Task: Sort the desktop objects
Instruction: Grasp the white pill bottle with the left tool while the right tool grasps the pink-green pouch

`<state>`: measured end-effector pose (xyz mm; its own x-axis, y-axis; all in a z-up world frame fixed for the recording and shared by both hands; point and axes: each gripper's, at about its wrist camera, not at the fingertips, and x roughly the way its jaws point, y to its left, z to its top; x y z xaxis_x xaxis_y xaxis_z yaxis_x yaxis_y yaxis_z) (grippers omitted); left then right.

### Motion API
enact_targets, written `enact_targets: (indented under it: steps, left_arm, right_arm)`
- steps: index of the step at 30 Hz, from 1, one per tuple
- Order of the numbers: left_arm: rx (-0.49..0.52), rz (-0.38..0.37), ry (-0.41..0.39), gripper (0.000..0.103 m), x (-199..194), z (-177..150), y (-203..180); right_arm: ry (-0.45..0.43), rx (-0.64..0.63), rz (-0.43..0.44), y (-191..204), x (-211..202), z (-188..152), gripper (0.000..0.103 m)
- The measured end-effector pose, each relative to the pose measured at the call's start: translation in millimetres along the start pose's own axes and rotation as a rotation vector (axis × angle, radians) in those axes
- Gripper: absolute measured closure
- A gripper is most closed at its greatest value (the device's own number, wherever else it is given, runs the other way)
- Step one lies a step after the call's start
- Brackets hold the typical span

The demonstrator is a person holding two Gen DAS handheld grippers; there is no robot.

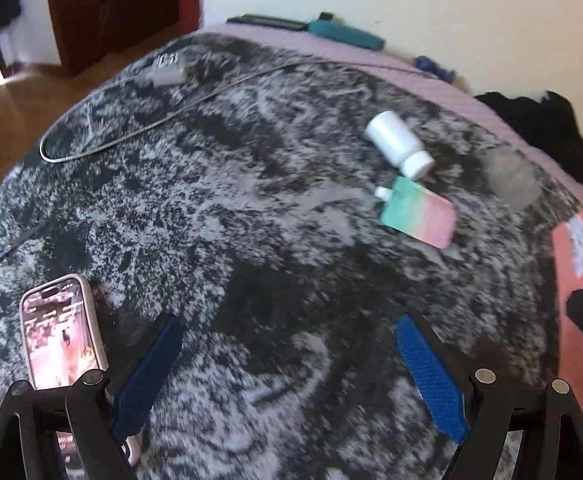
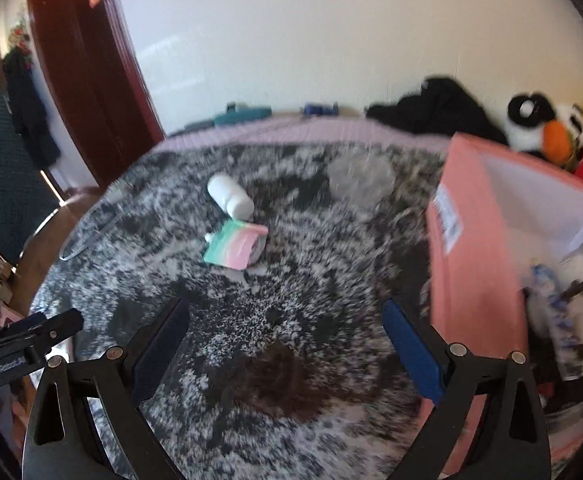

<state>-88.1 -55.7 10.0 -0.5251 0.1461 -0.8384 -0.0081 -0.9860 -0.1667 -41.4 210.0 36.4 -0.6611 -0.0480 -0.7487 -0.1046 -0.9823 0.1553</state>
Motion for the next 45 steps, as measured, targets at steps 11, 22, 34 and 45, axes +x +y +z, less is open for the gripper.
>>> enact_targets:
  steps: [11,22,34,45]
  left_arm:
    - [-0.126,0.007,0.020,0.012,39.3,40.4,21.9]
    - [-0.167,-0.039,0.045,0.012,72.8,64.5,15.6]
    - [-0.213,-0.069,0.116,0.012,148.1,122.0,-92.1]
    - [-0.075,0.031,0.108,0.058,167.8,119.4,-123.5]
  right_arm:
    - [0.155,0.047,0.002,47.0,161.0,36.7,0.005]
    - [0.136,-0.115,-0.061,62.4,190.1,25.6,0.025]
    - [0.112,-0.071,0.068,-5.2,50.7,-34.6,0.025]
    - [0.107,-0.121,0.075,-21.0,46.8,-26.5,0.025]
